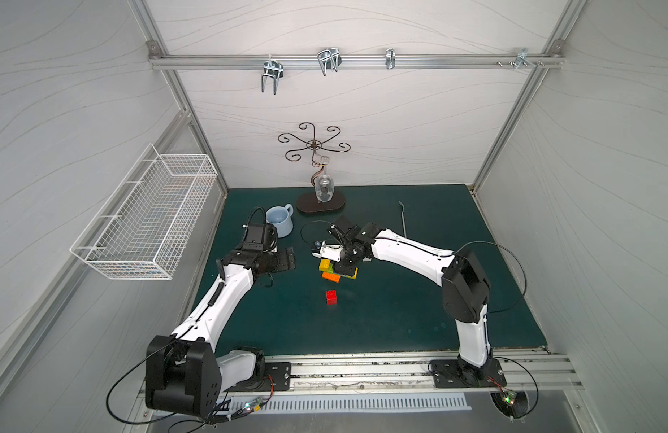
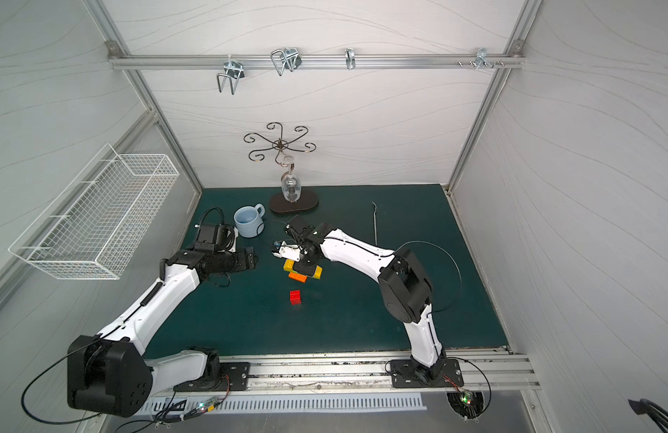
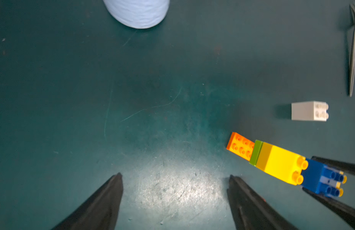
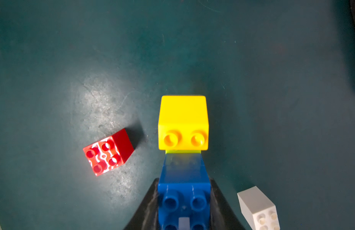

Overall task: Assemble a fork with lego
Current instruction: Assemble the lego brick with the lego brick.

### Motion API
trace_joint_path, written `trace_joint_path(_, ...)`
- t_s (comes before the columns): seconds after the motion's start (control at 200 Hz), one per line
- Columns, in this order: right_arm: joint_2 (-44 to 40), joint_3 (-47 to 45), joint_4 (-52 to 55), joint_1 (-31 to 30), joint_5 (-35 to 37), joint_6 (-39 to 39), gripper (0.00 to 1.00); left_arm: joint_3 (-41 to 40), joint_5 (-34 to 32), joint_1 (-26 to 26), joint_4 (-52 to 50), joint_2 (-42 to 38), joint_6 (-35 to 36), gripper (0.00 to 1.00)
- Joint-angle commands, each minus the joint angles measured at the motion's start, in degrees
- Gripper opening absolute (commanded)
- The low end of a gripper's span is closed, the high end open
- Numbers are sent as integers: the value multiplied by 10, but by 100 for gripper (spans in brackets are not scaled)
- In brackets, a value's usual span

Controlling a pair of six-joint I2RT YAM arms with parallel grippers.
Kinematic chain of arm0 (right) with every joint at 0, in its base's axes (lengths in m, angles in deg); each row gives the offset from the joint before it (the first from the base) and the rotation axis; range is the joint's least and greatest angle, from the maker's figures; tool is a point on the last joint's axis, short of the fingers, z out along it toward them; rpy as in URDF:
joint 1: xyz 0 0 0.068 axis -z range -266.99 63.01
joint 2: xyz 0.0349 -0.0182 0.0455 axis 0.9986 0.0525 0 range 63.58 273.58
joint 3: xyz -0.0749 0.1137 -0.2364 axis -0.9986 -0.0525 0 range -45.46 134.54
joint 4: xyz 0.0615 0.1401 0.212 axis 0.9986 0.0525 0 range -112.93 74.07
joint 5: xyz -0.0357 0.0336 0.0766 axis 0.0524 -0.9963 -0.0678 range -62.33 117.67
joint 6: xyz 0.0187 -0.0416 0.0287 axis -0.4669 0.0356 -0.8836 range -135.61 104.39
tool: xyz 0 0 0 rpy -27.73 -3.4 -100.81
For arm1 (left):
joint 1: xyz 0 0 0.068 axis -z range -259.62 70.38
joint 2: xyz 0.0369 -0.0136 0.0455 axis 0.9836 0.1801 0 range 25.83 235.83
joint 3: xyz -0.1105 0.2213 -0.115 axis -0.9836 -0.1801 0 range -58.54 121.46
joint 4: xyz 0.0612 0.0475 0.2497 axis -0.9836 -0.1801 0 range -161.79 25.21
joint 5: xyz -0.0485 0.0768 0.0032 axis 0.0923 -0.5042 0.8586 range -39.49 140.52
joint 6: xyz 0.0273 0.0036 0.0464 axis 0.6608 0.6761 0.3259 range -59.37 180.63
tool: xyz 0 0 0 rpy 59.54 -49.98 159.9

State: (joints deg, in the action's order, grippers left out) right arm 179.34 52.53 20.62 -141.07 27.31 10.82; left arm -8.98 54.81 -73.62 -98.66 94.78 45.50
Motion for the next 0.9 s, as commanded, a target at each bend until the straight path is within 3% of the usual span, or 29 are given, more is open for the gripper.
trace_joint_path(0.0, 20, 26, 25, -7, 0, -22, 0, -13, -24, -8, 25, -13, -25, 100)
trace_joint_path(0.895, 93, 69, 17, -11, 8, -75, 0, -69, -26, -25, 78, -12, -24, 100)
